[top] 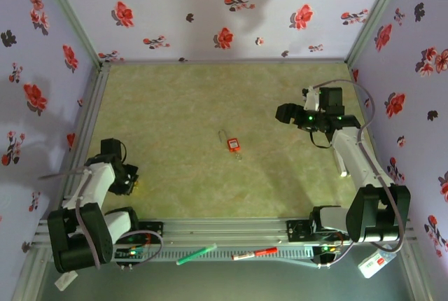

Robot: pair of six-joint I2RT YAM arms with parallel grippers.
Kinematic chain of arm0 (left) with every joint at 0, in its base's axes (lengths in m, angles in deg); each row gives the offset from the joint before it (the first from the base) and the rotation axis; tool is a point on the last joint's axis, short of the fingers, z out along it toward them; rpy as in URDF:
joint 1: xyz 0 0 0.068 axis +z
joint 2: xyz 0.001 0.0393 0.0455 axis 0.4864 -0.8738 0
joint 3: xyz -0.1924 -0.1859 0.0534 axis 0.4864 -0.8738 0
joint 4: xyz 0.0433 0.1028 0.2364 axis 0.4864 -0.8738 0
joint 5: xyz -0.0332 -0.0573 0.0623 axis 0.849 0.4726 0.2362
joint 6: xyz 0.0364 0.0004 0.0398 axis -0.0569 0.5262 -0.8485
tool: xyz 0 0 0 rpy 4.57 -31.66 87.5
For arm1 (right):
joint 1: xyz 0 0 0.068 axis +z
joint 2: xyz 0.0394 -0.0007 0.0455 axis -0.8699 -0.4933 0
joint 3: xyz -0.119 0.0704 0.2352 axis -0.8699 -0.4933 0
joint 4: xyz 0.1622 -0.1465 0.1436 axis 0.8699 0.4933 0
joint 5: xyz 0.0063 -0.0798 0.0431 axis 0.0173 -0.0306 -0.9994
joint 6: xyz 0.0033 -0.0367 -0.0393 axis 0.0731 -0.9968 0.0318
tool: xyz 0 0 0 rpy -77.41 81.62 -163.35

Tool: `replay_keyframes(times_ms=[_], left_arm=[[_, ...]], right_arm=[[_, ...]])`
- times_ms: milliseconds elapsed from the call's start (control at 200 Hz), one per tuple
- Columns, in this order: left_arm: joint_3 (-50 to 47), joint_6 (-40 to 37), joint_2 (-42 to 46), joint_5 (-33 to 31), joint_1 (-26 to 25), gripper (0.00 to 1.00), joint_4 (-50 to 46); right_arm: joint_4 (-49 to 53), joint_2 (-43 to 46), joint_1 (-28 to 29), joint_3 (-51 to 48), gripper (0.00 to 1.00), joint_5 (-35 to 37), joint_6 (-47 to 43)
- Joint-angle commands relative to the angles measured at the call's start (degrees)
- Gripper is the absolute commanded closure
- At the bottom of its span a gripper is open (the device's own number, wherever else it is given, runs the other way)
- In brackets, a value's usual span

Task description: Unlock with the key

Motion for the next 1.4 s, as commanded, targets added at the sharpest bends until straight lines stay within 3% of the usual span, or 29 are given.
replay_keyframes(times_ms=[0,180,420,590,715,950,1170,1395], left_arm=[[-0.2,0.3,1.6,0.6,-0.3,0.86,-1.0],[-1.7,0.9,3.4,2.8,-0.6,0.93,0.2],[-1.2,0.6,7.5,3.7,-1.8,0.94,-3.4],[-0.2,1.8,14.1,1.6,-2.0,0.6,-9.7],[-2.3,3.9,13.3,1.9,-3.4,0.52,-7.5],[-5.1,10.2,8.4,2.3,-7.4,0.51,1.7],[-1.8,8.8,3.4,-1.9,-7.6,0.52,2.7],[-0.7,7.9,-2.0,-3.8,-7.1,0.59,6.3]], right_arm=[[-0.2,1.2,0.4,-0.3,0.16,-1.2,0.3],[-0.6,1.2,0.5,-0.5,0.16,-1.6,1.0],[-0.6,1.2,1.3,-0.6,0.16,-2.3,2.3],[-0.9,2.2,2.0,-1.0,0.16,-2.2,2.9],[-1.1,2.4,2.2,-1.3,0.16,-2.2,3.2],[-0.6,3.1,2.4,-1.9,0.16,-2.1,2.8],[0.0,3.6,2.4,-2.4,0.16,-2.1,2.2],[1.8,4.0,2.4,-2.4,0.16,-1.3,0.3]])
